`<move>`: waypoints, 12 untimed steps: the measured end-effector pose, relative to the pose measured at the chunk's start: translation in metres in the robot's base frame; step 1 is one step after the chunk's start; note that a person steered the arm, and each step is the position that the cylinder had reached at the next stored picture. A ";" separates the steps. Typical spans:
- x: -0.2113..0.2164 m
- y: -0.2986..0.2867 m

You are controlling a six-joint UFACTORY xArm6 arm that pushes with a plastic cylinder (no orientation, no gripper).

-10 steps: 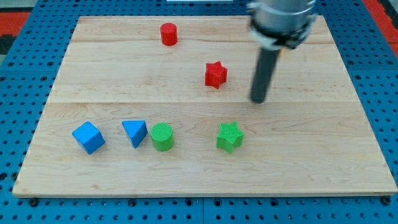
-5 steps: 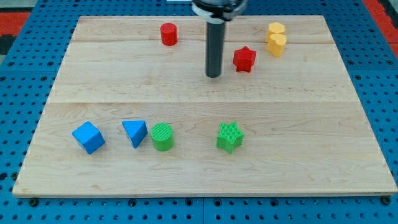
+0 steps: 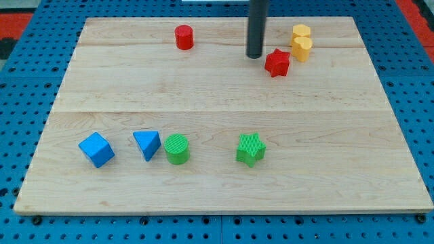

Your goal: Place red star at the bottom of yellow heart

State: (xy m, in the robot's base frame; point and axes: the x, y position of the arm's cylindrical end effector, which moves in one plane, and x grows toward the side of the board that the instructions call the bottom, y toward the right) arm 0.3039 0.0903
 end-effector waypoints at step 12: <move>0.091 0.116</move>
